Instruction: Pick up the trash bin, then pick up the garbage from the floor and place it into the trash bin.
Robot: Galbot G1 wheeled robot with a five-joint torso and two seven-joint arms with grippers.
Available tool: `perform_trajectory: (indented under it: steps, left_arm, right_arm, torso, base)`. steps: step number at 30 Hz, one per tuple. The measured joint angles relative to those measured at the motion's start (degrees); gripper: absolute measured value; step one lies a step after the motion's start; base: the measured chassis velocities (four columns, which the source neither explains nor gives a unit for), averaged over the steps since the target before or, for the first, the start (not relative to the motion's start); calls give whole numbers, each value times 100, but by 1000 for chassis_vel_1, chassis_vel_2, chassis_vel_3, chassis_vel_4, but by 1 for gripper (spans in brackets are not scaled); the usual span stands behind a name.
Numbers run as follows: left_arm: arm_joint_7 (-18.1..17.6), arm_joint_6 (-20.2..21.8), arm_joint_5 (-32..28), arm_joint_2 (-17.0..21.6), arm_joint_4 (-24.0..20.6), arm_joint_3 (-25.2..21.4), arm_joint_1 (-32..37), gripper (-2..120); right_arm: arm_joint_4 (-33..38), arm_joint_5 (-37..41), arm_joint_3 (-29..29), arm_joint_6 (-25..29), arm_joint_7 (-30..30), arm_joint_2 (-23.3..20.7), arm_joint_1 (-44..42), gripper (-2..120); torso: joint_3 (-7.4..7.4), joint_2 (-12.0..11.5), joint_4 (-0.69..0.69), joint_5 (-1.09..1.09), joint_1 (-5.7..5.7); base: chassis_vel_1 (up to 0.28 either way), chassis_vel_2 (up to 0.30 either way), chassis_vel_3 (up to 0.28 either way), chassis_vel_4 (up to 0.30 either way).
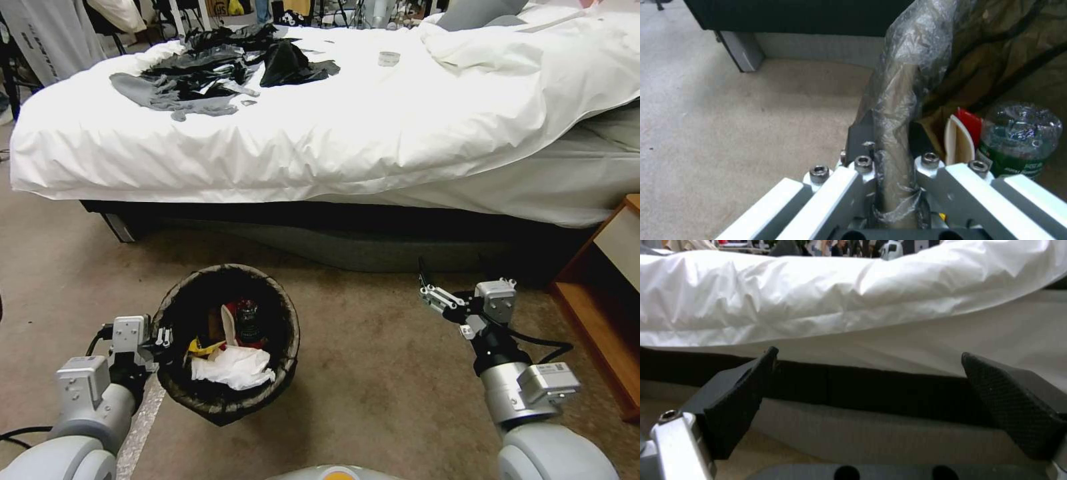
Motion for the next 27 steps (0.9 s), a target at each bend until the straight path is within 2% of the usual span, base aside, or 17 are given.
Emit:
perform_trajectory:
  steps: [2, 7, 27]
  left_arm:
    - [3, -8, -45, -22, 0, 13, -17, 1]
    - [2, -2, -133, 65, 0, 19, -94, 1]
    - [-10, 31, -330, 138, 0, -33, -118, 1]
  right_arm:
    - [-89, -204, -82, 98, -31, 203, -76, 100]
    - [-102, -280, -136, 119, -36, 325, -116, 100]
    - [-154, -374, -225, 67, -38, 377, -178, 100]
  torso:
    - [0, 0, -1, 0, 0]
    - [0, 0, 0, 0, 0]
    - [1, 0, 0, 1, 0]
  base:
    - [19, 15, 12, 27]
    - [53, 59, 36, 54]
    - [63, 75, 66, 65]
